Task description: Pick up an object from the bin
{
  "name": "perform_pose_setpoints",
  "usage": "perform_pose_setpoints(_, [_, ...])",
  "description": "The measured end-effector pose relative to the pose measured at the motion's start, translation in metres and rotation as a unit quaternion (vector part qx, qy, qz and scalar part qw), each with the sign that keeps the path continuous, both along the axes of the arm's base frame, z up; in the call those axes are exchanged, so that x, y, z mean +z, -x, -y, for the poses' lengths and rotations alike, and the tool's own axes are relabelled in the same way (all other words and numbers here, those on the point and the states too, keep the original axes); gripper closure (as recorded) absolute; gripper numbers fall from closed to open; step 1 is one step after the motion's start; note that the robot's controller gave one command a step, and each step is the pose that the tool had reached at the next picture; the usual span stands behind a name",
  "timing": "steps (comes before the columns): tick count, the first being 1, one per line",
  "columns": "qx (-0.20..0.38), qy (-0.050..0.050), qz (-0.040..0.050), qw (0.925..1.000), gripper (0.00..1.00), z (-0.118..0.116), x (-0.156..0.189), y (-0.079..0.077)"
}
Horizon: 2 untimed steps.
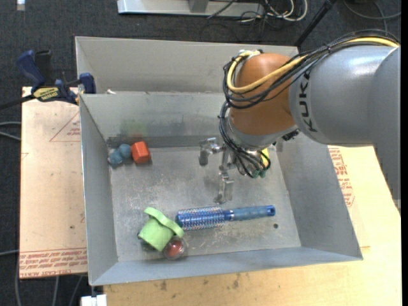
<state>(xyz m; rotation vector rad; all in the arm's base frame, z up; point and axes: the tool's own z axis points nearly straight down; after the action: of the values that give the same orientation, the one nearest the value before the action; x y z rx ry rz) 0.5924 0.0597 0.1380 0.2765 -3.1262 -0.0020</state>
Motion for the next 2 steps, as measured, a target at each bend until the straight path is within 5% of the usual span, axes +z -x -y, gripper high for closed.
perform_pose_setpoints(1, [0.047, -0.001, -0.0001, 0.9989, 0.0, -0.0291, -0.0678, 0.0642])
perform_pose_setpoints(2, [0.044, -0.002, 0.0082, 0.999, 1.0, -0.0288, -0.0633, 0.0589])
